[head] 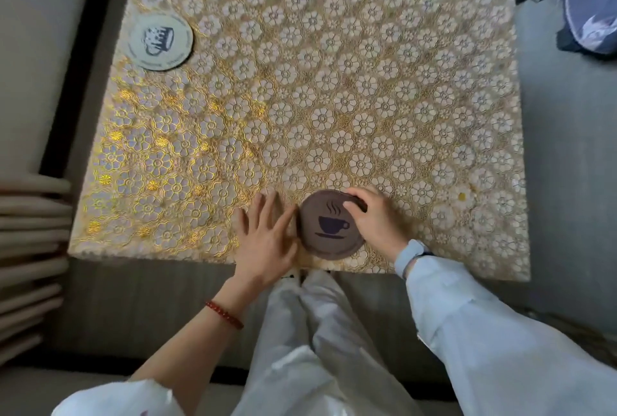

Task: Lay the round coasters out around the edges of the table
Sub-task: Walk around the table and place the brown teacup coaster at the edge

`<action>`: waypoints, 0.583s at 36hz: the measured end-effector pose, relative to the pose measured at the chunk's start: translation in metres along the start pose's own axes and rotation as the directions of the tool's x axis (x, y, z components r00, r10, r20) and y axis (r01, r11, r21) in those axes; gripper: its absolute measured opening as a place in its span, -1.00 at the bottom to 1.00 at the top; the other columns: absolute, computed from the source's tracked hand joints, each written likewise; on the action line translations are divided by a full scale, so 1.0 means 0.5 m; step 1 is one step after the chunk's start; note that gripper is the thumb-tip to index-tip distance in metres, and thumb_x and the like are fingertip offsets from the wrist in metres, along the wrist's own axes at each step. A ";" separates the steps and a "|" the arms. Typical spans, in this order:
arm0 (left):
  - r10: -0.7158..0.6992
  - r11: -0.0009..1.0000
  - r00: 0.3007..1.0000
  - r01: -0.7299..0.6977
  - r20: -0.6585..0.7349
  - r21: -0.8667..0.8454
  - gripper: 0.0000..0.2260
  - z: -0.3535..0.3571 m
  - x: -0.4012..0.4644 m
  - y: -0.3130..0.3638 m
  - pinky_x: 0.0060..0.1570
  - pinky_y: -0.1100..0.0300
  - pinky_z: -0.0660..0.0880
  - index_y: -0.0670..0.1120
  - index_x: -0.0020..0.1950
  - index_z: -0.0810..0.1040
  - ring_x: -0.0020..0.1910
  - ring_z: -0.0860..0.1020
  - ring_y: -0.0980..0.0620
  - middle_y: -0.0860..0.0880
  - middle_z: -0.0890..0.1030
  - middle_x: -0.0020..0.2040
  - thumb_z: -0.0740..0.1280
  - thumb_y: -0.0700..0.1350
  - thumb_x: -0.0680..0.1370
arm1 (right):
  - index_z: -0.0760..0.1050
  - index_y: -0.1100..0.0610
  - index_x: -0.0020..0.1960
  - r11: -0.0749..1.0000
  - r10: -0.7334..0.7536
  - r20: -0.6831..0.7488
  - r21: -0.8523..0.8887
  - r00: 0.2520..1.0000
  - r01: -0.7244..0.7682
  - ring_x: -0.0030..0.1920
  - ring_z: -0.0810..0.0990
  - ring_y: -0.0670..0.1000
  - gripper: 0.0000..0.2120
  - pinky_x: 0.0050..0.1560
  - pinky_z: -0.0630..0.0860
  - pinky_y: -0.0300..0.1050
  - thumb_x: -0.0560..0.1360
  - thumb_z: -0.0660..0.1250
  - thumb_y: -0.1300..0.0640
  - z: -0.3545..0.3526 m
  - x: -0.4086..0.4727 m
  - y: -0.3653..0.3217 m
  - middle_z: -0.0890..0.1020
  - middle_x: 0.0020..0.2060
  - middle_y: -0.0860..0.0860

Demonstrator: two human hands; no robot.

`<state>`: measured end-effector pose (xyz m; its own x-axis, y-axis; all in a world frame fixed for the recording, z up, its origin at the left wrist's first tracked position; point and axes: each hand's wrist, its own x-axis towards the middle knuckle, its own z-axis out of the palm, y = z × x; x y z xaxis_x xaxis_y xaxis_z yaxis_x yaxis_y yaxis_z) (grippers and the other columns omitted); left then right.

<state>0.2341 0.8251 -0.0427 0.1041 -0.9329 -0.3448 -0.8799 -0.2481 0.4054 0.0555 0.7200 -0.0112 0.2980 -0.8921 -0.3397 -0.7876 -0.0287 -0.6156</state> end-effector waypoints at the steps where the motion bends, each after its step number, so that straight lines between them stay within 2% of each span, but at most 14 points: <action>1: 0.009 1.000 1.000 -0.009 0.006 0.012 -0.43 0.002 -0.001 -0.001 0.40 -0.28 -0.20 0.10 0.45 0.19 0.50 -0.14 -0.16 -0.13 0.01 0.53 0.25 0.10 0.46 | 0.50 0.14 0.17 0.999 -0.011 0.004 -0.030 1.000 0.012 0.06 0.52 0.09 -0.75 0.08 0.47 -0.04 0.50 0.27 0.13 0.000 0.001 -0.001 0.57 0.07 0.09; 5: 0.016 0.999 0.999 -0.018 0.043 0.037 -0.33 0.011 -0.002 -0.007 0.40 -0.28 -0.24 0.12 0.47 0.09 0.49 -0.23 -0.15 -0.12 -0.08 0.54 0.27 0.21 0.43 | 0.50 0.09 0.15 0.996 -0.028 0.022 -0.086 0.999 0.029 0.04 0.53 0.08 -0.77 0.02 0.47 -0.04 0.51 0.25 0.11 0.003 0.006 -0.003 0.57 0.07 0.06; 10: 0.047 0.998 0.998 -0.049 0.049 0.037 -0.26 0.012 -0.004 -0.014 0.40 -0.29 -0.21 0.10 0.48 0.06 0.49 -0.23 -0.17 -0.12 -0.08 0.54 0.32 0.23 0.40 | 0.48 0.13 0.19 1.000 0.012 0.057 -0.024 0.998 -0.010 0.10 0.48 0.07 -0.74 0.08 0.38 -0.11 0.51 0.24 0.15 0.012 0.014 -0.004 0.55 0.10 0.08; 13: 0.061 0.998 0.997 -0.062 0.041 0.031 -0.23 0.013 -0.006 -0.018 0.40 -0.29 -0.21 0.09 0.48 0.06 0.49 -0.21 -0.17 -0.12 -0.06 0.54 0.33 0.25 0.38 | 0.48 0.12 0.19 0.999 0.007 0.065 -0.036 0.998 -0.004 0.07 0.49 0.06 -0.74 0.06 0.40 -0.11 0.51 0.26 0.14 0.016 0.016 -0.003 0.55 0.07 0.06; 17: 0.070 0.997 0.997 -0.070 0.024 0.038 -0.23 0.014 -0.009 -0.021 0.41 -0.27 -0.21 0.08 0.48 0.07 0.49 -0.18 -0.18 -0.13 -0.01 0.53 0.30 0.29 0.37 | 0.48 0.10 0.20 0.998 0.002 0.071 -0.067 0.997 0.003 0.03 0.50 0.05 -0.72 0.06 0.49 0.00 0.50 0.26 0.12 0.020 0.017 -0.003 0.55 0.06 0.05; 21: 0.072 0.997 0.997 -0.072 -0.002 0.024 -0.22 0.017 -0.008 -0.021 0.40 -0.29 -0.18 0.06 0.47 0.13 0.50 -0.13 -0.18 -0.14 0.04 0.53 0.32 0.30 0.35 | 0.45 0.09 0.24 0.996 -0.002 0.071 -0.091 0.997 0.008 -0.07 0.42 -0.02 -0.69 -0.09 0.39 -0.17 0.50 0.26 0.12 0.023 0.016 -0.003 0.50 0.04 0.08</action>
<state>0.2389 0.8336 -0.0527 0.0411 -0.9489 -0.3128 -0.8962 -0.1735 0.4084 0.0655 0.7182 -0.0212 0.3369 -0.8576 -0.3885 -0.8311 -0.0769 -0.5508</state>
